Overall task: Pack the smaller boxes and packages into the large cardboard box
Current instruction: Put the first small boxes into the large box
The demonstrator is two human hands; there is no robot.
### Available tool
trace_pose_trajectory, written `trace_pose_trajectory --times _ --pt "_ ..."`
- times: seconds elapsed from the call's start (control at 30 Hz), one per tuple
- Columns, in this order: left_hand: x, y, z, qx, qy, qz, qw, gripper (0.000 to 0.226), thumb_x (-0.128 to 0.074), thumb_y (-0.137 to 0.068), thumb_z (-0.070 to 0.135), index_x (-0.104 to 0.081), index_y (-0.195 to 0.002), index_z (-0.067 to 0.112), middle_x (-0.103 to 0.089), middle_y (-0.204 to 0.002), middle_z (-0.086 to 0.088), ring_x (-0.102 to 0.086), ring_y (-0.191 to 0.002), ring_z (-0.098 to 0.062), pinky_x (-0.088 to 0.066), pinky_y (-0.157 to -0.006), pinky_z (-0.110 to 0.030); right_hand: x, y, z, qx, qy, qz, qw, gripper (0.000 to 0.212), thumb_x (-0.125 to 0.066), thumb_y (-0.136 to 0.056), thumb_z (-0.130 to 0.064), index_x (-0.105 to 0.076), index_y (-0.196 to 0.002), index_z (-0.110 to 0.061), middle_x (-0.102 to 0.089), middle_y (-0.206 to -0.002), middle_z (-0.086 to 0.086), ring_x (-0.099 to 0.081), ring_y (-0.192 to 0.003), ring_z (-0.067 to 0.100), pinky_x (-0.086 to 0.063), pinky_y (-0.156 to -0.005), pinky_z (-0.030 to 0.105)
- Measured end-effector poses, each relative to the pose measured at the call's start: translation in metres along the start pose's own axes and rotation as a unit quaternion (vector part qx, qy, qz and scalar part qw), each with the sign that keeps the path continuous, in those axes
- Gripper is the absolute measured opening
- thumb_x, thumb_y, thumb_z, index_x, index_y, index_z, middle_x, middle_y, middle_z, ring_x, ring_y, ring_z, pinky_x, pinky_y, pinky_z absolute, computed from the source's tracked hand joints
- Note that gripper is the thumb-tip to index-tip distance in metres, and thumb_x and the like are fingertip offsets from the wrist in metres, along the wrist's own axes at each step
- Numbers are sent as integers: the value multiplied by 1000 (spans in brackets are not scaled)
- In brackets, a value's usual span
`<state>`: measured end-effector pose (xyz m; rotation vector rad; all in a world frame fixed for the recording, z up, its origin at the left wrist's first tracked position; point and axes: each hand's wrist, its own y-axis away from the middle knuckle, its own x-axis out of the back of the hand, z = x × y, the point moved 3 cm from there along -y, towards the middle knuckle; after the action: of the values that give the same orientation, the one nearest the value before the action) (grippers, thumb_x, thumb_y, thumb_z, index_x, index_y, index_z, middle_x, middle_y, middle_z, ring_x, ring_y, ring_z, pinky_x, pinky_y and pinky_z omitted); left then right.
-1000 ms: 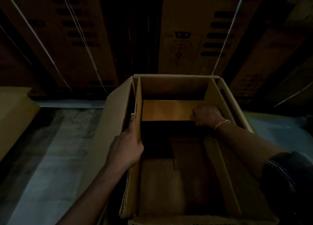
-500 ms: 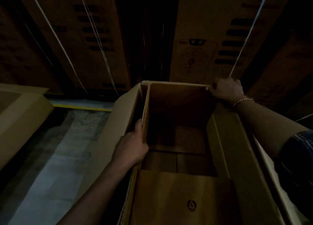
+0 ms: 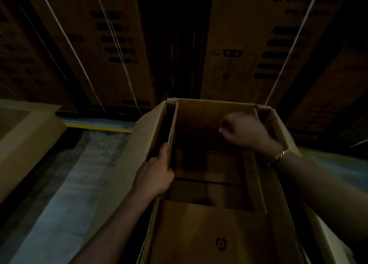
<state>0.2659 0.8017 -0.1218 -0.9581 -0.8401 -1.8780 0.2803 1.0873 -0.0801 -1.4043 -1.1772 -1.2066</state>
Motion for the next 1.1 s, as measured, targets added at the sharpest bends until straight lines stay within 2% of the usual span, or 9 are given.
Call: trace_pose_trajectory --times 0.07,0.13,0.2,0.3,0.4,0.6,0.73,0.87,1.1 --pt "2 -1 0 8 -2 -3 1000 80 -51 -92 23 -3 -155 35 -61 -128 -10 -63 -97 -27 -54 -84 -42 -27 29 -38 41 -11 -240 970 41 -57 -93 -49 -56 -128 -26 -62 -125 1 -59 -113 24 -48 -85 31" --pt "2 -1 0 12 -1 -7 1000 81 -50 -92 23 -1 -156 34 -61 -125 -8 -60 -85 -20 -53 -78 -38 -51 65 -62 55 -4 -452 891 52 -60 -96 -37 -48 -142 -15 -52 -142 8 -51 -126 28 -41 -94 31" --pt "1 -1 1 7 3 -13 1000 80 -50 -93 23 -1 -157 32 -61 -111 -3 -54 -72 -14 -50 -68 -35 -68 99 -74 50 5 -528 848 52 -59 -97 -27 -47 -142 -4 -45 -148 15 -46 -132 31 -36 -105 35" --pt "0 -2 1 2 -11 -18 1000 79 -49 -94 23 -2 -157 29 -62 -110 -5 -58 -78 -18 -48 -68 -33 -74 130 -85 84 56 -464 880 42 -54 -96 -39 -60 -125 -10 -59 -133 14 -57 -116 29 -46 -86 35" --pt "3 -5 -1 5 -16 -19 1000 77 -47 -94 25 -2 -157 29 -60 -123 -10 -56 -83 -22 -49 -73 -36 -60 148 -88 78 66 -367 925 49 -54 -90 -50 -54 -130 -22 -59 -131 6 -57 -117 27 -37 -74 29" --pt "12 2 -7 25 25 -30 999 78 -48 -92 22 -3 -155 34 -58 -129 -13 -59 -89 -26 -52 -75 -38 -10 210 -105 107 -35 -315 942 40 -47 -90 -64 -49 -117 -35 -63 -115 0 -60 -104 21 -38 -71 29" --pt "14 20 -8 33 60 -46 997 77 -50 -94 29 -5 -156 36 -56 -132 -12 -63 -94 -26 -56 -85 -46 12 249 -117 104 -112 -312 938 51 -38 -84 -80 -54 -108 -38 -62 -102 -17 -56 -85 -3 -46 -70 28" --pt "0 62 -11 27 66 -52 996 82 -51 -95 35 4 -156 38 -45 -149 -10 -60 -111 -28 -53 -91 -46 17 284 -123 77 -195 -304 929 60 -35 -82 -84 -58 -114 -40 -65 -106 -20 -60 -93 -6 -52 -81 30" --pt "-15 129 -23 25 49 -39 998 88 -50 -97 41 15 -155 34 -20 -165 -5 -40 -139 -31 -41 -104 -40 20 323 -127 63 -218 -247 942 50 -38 -92 -72 -61 -116 -35 -63 -109 -14 -60 -97 0 -52 -84 40"
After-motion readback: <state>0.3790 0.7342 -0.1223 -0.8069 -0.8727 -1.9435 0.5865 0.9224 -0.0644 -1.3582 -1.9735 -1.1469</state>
